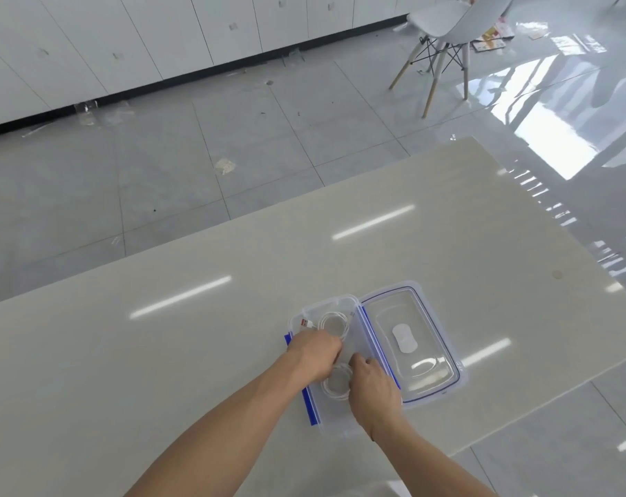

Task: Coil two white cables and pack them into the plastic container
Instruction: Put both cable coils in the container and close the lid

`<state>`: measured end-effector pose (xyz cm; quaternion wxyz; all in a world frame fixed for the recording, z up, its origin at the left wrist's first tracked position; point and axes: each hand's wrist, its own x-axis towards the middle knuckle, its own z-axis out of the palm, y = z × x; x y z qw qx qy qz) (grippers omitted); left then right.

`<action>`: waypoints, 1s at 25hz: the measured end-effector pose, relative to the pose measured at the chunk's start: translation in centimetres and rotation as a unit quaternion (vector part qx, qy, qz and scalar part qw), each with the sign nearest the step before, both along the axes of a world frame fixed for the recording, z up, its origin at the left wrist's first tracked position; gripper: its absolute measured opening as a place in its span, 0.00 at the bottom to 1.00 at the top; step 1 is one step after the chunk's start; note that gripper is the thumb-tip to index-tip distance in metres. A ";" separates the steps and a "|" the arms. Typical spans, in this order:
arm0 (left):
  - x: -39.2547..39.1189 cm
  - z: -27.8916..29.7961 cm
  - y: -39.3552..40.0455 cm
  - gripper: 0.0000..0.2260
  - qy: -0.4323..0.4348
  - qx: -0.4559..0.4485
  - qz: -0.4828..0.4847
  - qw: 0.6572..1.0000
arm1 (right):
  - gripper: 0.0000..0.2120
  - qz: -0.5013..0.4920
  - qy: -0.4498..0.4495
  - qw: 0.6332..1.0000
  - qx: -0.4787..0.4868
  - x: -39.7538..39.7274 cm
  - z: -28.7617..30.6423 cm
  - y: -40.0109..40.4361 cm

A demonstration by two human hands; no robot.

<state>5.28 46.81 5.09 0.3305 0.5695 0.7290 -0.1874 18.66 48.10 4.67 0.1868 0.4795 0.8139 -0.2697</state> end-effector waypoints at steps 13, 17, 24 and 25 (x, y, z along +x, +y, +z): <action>0.1 1.0 -0.6 0.11 0.026 0.079 -0.055 0.995 | 0.10 0.076 0.044 0.994 0.058 0.6 1.6 -0.1; -1.7 3.3 -0.4 0.11 -0.073 0.120 0.027 0.990 | 0.14 0.033 0.137 0.987 0.083 3.4 3.7 1.5; -4.1 6.1 5.1 0.11 -0.101 0.140 0.077 0.982 | 0.16 -0.157 0.084 0.980 0.082 11.4 2.8 7.0; -4.1 6.0 6.3 0.11 -0.095 0.136 0.067 0.984 | 0.19 -0.173 0.067 0.980 0.069 12.4 2.2 7.3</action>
